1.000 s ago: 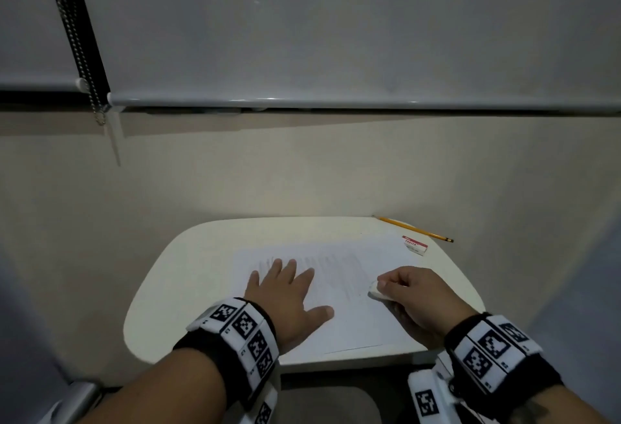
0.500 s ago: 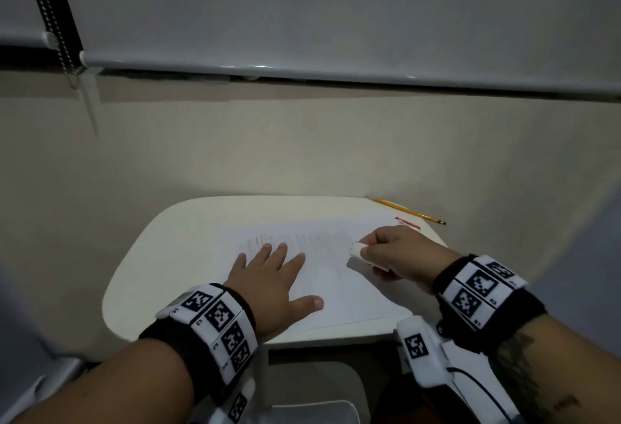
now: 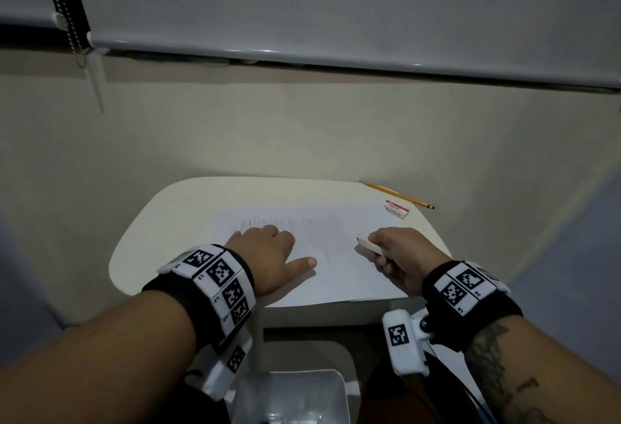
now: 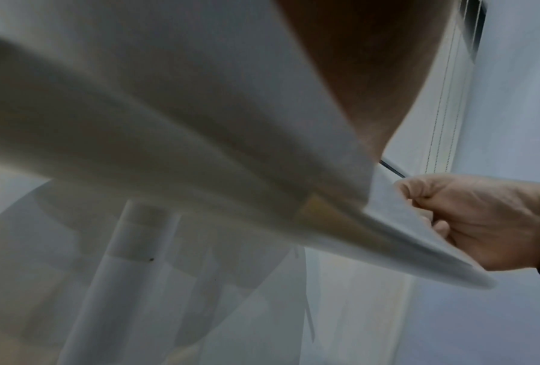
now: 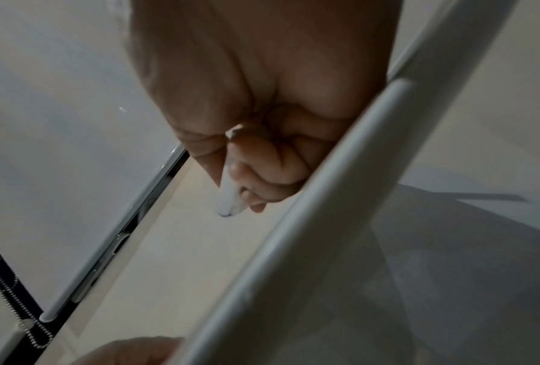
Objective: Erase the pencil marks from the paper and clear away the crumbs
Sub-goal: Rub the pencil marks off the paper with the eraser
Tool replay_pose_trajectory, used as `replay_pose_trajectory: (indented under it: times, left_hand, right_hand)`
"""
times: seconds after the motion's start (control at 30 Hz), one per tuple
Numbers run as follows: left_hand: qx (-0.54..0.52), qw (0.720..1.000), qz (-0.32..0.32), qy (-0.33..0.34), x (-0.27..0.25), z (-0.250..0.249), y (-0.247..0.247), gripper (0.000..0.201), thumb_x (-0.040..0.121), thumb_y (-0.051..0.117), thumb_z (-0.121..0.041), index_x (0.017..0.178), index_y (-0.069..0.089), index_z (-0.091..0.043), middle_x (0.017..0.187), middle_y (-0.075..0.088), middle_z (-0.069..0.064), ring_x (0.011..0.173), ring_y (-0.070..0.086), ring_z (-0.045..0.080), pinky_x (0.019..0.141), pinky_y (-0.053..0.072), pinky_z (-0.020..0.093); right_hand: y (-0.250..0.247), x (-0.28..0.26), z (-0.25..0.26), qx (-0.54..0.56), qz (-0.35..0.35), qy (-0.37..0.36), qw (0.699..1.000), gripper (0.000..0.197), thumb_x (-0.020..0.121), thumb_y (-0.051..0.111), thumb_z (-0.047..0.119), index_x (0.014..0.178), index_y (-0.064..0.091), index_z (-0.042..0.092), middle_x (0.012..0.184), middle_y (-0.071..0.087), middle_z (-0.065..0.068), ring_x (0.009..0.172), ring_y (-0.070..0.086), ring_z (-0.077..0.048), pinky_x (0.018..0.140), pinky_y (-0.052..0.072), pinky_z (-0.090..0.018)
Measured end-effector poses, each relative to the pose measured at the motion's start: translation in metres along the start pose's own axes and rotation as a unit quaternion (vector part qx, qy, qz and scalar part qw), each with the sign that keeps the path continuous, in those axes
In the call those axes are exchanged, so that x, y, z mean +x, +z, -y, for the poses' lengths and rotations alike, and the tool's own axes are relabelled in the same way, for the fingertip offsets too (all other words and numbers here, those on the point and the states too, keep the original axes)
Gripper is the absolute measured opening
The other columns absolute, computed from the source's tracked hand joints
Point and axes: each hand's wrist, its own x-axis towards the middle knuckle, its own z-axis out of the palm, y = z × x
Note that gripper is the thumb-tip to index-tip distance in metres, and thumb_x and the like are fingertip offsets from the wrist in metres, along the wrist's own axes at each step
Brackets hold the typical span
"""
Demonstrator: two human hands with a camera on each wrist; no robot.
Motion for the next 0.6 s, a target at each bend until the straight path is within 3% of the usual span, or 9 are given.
replay_pose_trajectory:
  times: [0.07, 0.2, 0.4, 0.47, 0.53, 0.6]
  left_hand:
    - [-0.011, 1.0, 0.009, -0.001, -0.002, -0.002, -0.003, 0.065, 0.09, 0.025, -0.074, 0.126, 0.049, -0.025, 0.13, 0.049, 0.001, 0.114, 0.05, 0.024, 0.101, 0.039, 0.045]
    - [-0.014, 0.997, 0.069, -0.015, -0.001, -0.008, -0.011, 0.073, 0.091, 0.04, -0.069, 0.145, 0.035, -0.02, 0.146, 0.038, 0.008, 0.131, 0.041, 0.029, 0.107, 0.037, 0.048]
    - [-0.016, 0.998, 0.056, -0.018, 0.015, -0.015, -0.005, 0.078, 0.087, 0.042, -0.073, 0.145, 0.036, -0.021, 0.144, 0.04, 0.01, 0.131, 0.04, 0.031, 0.106, 0.038, 0.051]
    - [-0.012, 0.999, 0.036, -0.012, 0.018, -0.018, -0.002, 0.084, 0.083, 0.039, -0.08, 0.145, 0.036, -0.023, 0.148, 0.037, 0.007, 0.135, 0.035, 0.029, 0.107, 0.034, 0.052]
    - [-0.007, 1.0, 0.013, -0.009, 0.02, -0.02, 0.003, 0.095, 0.076, 0.032, -0.088, 0.147, 0.031, -0.026, 0.154, 0.031, 0.004, 0.14, 0.027, 0.028, 0.11, 0.026, 0.056]
    - [-0.002, 1.0, -0.009, -0.016, 0.02, -0.02, 0.011, 0.109, 0.066, 0.018, -0.096, 0.152, 0.021, -0.029, 0.161, 0.02, 0.0, 0.147, 0.016, 0.026, 0.114, 0.016, 0.061]
  right_hand:
    - [0.001, -0.001, -0.002, -0.007, -0.009, -0.001, 1.0, 0.017, 0.093, 0.05, 0.018, 0.094, 0.062, 0.006, 0.046, 0.057, 0.001, 0.039, 0.041, -0.007, 0.043, 0.034, -0.015]
    - [0.004, -0.004, -0.008, -0.023, -0.029, -0.017, 0.999, 0.017, 0.091, 0.054, 0.02, 0.085, 0.062, 0.006, 0.047, 0.053, -0.001, 0.035, 0.044, -0.006, 0.044, 0.037, -0.015]
    - [0.006, 0.0, -0.018, -0.118, -0.017, -0.146, 0.982, 0.018, 0.091, 0.06, 0.015, 0.073, 0.057, 0.011, 0.058, 0.053, -0.003, 0.045, 0.048, -0.011, 0.046, 0.041, -0.019]
    - [0.008, 0.001, -0.02, -0.129, -0.009, -0.168, 0.977, 0.021, 0.092, 0.061, 0.015, 0.075, 0.057, 0.003, 0.06, 0.045, -0.013, 0.049, 0.045, -0.019, 0.05, 0.041, -0.022]
    - [0.009, -0.001, -0.021, -0.151, 0.012, -0.183, 0.971, 0.024, 0.091, 0.065, 0.019, 0.075, 0.058, 0.002, 0.062, 0.04, -0.015, 0.055, 0.04, -0.023, 0.055, 0.039, -0.025]
    - [0.008, -0.002, -0.02, -0.197, 0.036, -0.177, 0.964, 0.033, 0.092, 0.065, 0.022, 0.069, 0.053, 0.003, 0.061, 0.037, -0.013, 0.047, 0.036, -0.019, 0.046, 0.033, -0.019]
